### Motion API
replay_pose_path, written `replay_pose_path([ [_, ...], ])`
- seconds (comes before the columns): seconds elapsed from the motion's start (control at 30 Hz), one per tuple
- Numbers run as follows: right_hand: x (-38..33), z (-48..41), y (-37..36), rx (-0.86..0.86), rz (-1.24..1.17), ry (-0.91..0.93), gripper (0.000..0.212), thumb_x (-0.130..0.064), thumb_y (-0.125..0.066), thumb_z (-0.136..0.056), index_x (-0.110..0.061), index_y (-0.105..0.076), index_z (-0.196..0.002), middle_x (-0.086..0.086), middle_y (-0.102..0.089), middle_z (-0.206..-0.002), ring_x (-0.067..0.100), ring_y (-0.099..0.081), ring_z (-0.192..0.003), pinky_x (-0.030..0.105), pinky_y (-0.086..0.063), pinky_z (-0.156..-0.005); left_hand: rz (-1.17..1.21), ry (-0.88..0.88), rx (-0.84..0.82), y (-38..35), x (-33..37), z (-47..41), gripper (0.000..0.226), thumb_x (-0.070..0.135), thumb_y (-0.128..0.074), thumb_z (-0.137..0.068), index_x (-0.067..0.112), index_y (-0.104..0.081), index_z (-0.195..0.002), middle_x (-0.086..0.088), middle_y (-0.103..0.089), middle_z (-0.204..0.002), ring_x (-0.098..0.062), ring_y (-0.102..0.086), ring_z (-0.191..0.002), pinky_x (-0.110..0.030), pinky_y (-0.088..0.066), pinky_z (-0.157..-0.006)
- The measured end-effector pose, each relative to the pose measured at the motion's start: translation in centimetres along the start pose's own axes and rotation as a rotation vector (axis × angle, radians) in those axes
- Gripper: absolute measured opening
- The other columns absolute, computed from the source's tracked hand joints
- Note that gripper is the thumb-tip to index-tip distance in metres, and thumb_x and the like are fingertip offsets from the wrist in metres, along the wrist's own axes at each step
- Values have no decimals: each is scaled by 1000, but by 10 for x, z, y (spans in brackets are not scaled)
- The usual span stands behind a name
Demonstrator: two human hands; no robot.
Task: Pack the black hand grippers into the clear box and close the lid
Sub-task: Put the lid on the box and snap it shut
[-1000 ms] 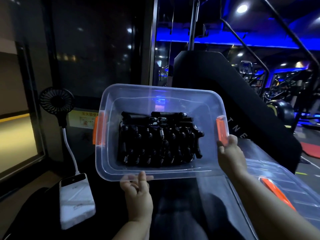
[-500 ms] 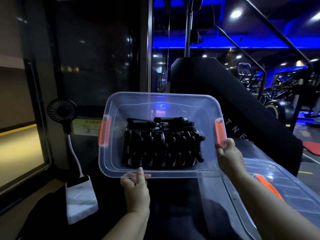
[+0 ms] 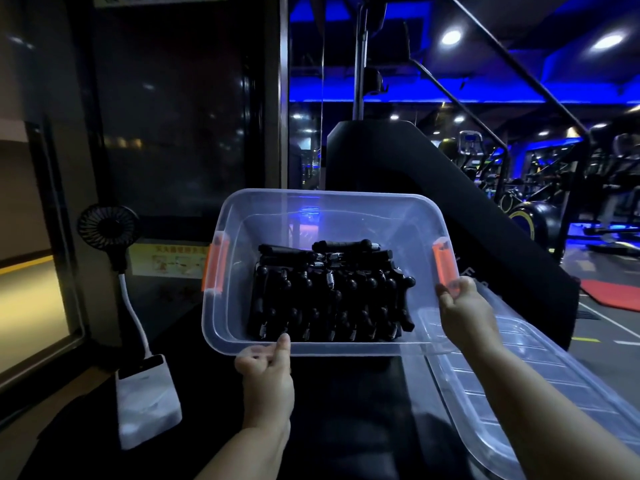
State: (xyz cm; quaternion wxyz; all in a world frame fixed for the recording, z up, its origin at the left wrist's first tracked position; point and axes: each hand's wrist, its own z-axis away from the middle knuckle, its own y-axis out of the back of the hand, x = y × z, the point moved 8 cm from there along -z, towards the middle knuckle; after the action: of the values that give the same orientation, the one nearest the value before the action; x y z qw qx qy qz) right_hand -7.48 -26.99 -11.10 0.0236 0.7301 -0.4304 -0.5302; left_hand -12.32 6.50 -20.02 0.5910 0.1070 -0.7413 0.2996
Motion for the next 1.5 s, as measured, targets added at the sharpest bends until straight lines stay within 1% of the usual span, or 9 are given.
replay_pose_path([
  [0.13,0,-6,-2,-9,1,-12,24,-37,-46,-98,-13,-45,-98,8,-54,-78,29,-48,-74,35,-34,-66,-92,-41,232,29,16,-17,66,22,-77,-76,7,-35,-124,-14,-43,-119,-28,-52,-104,-39,-45,-92],
  [0.27,-3,-14,-3,-20,31,-15,27,-41,-42,-98,-14,-42,-96,2,-48,-70,29,-48,-74,35,-33,-65,-341,-305,308,40,67,-44,83,32,-78,-74,6,-33,-138,-17,-38,-137,-33,-42,-123,-50,-37,-104],
  [0.43,-6,-27,-7,-30,50,-9,29,-42,-40,-99,-14,-44,-95,5,-52,-73,29,-49,-75,35,-33,-65,-801,-562,224,11,129,-91,71,42,-74,-75,9,-44,-131,-19,-46,-133,-37,-41,-123,-47,-35,-100],
  [0.57,-5,-34,-9,-28,105,-8,32,-44,-38,-99,-14,-44,-94,3,-51,-71,29,-48,-73,36,-33,-64,-1056,-442,16,-14,125,-135,76,50,-65,-81,15,-30,-138,-17,-46,-131,-37,-49,-113,-45,-45,-89],
  [0.7,-9,-40,-9,-28,239,-23,36,-50,-34,-98,-15,-44,-96,3,-50,-71,29,-50,-74,35,-34,-63,-1188,-451,-4,-26,123,-147,70,45,-60,-87,9,-27,-138,-20,-51,-129,-39,-52,-113,-45,-44,-89],
  [0.93,-39,-63,-20,-46,502,83,56,-52,-53,-90,-4,-44,-116,20,-44,-117,39,-52,-105,41,-41,-85,-1235,-424,-71,-32,117,-169,66,48,-62,-84,12,-32,-131,-18,-53,-124,-38,-53,-109,-43,-44,-85],
  [1.1,-45,-85,-32,-146,466,24,62,-60,-60,-82,-14,-40,-118,8,-53,-93,30,-54,-78,34,-37,-61,-1270,-386,-82,-43,117,-188,58,50,-60,-84,13,-39,-123,-12,-56,-118,-34,-55,-104,-36,-40,-73],
  [1.2,-43,-102,-39,-160,456,-9,69,-66,-60,-79,-16,-40,-123,5,-54,-90,27,-55,-76,33,-39,-63,-1254,-344,-103,-48,115,-202,56,51,-58,-85,14,-41,-124,-10,-57,-116,-31,-56,-98,-35,-42,-71],
  [1.5,-34,-149,-67,-252,380,-113,55,-60,-64,-78,-6,-56,-77,6,-56,-66,21,-54,-58,28,-35,-49,-1057,-186,-252,-65,98,-252,49,54,-33,-96,13,-58,-106,-10,-65,-93,-30,-61,-85,-34,-42,-69],
])
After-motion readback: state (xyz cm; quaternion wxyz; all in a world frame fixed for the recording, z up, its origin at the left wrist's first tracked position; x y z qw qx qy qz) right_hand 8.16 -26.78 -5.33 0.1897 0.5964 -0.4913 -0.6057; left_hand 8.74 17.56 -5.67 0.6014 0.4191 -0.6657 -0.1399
